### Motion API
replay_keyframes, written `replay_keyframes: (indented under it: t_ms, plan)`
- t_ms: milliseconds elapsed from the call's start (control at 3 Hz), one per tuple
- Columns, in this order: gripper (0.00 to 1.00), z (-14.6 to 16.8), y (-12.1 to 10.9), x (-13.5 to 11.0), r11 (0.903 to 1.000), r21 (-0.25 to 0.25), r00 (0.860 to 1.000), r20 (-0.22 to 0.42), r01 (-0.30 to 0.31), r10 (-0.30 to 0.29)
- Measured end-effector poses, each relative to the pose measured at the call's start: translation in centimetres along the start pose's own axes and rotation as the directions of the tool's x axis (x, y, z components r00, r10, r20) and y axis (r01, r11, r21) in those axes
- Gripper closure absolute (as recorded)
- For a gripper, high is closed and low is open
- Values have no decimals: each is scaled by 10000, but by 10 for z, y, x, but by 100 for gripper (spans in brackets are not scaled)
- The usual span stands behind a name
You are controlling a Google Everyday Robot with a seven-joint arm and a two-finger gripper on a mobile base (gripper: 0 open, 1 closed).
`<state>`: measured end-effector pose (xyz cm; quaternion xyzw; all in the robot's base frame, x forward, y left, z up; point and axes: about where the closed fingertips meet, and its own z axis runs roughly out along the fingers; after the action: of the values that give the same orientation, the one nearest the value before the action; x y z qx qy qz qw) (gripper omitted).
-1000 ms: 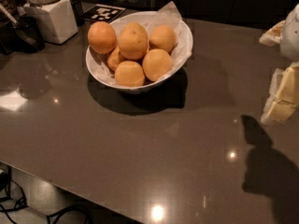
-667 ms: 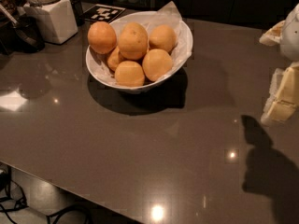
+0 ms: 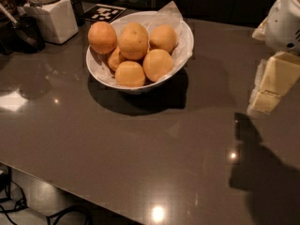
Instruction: Pick orange from white bowl
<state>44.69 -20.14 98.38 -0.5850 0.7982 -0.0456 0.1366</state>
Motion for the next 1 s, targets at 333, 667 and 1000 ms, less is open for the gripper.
replay_keyframes:
  t_ms: [333, 667, 1000]
  plan:
    - [0, -1, -9, -28, 9999, -105, 9998, -201, 28, -30]
    - [0, -2, -13, -32, 10000, 68, 10000, -72, 48, -48]
    - [0, -4, -15, -60, 9984, 274, 9988, -22, 495, -495]
